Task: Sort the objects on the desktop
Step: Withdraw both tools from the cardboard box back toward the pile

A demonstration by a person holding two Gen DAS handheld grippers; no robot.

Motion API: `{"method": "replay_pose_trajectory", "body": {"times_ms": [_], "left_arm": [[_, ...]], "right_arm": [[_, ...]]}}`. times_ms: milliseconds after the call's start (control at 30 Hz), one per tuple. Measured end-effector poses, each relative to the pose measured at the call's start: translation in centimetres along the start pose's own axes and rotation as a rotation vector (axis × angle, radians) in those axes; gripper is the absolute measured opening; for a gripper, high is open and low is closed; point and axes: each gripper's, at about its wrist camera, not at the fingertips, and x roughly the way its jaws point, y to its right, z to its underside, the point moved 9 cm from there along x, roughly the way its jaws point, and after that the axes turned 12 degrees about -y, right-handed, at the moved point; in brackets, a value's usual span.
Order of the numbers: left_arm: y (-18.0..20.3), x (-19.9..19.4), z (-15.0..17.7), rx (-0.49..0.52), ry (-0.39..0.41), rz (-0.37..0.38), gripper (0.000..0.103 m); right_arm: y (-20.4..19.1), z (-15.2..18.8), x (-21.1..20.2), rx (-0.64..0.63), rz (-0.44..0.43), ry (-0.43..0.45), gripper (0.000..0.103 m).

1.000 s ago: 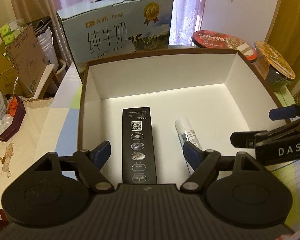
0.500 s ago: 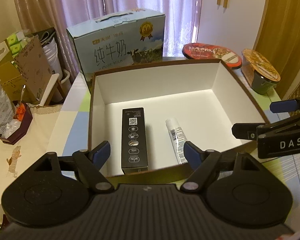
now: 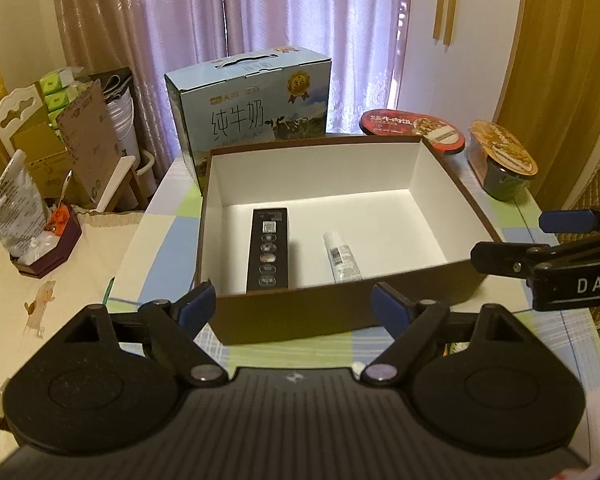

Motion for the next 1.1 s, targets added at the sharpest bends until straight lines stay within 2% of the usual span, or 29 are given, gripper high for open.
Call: {"method": "replay_pose_trajectory", "body": {"times_ms": [600, 1100], "left_arm": [[1.9, -4.5, 5.0, -0.024, 0.029, -0.012, 0.085], [4.3, -2.9, 11.3, 0.007, -0.099, 0.006, 0.086]], "right_arm": [[0.4, 6.2, -4.1, -0.014, -0.001, 0.028, 0.101], [0.5, 11.3, -3.6, -0.02, -0.008, -0.051, 0.101]]}}
